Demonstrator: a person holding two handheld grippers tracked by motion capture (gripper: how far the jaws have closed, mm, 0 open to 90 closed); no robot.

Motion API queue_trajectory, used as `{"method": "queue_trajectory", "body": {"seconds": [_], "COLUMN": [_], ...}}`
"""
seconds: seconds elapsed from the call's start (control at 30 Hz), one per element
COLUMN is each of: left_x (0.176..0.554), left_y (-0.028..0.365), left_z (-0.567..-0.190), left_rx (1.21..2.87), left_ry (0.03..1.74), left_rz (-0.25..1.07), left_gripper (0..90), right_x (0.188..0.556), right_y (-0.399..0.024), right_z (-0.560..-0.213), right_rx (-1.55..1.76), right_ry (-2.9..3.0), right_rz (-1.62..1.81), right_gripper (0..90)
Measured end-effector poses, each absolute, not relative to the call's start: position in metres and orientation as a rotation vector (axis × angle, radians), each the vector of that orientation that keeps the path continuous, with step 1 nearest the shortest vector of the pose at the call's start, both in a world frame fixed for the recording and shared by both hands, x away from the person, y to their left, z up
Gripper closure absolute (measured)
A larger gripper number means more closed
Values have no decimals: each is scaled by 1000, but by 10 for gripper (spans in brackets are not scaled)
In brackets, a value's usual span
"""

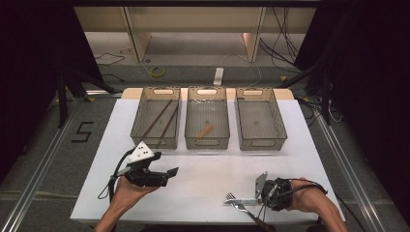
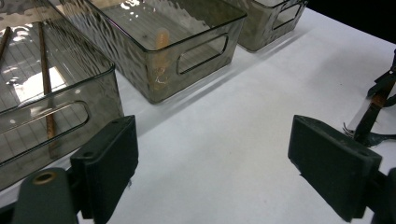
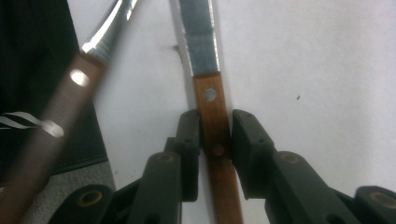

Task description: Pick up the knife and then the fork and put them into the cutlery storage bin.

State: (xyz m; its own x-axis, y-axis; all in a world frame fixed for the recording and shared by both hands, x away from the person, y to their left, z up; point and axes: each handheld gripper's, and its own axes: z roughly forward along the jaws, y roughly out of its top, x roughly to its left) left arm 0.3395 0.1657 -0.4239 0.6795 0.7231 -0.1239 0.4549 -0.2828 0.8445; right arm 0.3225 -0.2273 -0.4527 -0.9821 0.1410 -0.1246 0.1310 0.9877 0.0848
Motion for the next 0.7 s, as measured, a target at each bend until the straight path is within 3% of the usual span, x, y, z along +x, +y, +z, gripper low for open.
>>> {"method": "queue_trajectory", "body": {"seconds": [0.7], "left_x": [339], "left_y": [166], "left_z": [-424], "left_rx": [1933], "left_ry": [917], "left_rz": [351], "left_gripper": [156], "right_x": [323], "right_y": [-226], "right_z": [-453], "right_rx": [221], "right_ry": [3008], "right_rz": [117], "right_gripper": [771]}}
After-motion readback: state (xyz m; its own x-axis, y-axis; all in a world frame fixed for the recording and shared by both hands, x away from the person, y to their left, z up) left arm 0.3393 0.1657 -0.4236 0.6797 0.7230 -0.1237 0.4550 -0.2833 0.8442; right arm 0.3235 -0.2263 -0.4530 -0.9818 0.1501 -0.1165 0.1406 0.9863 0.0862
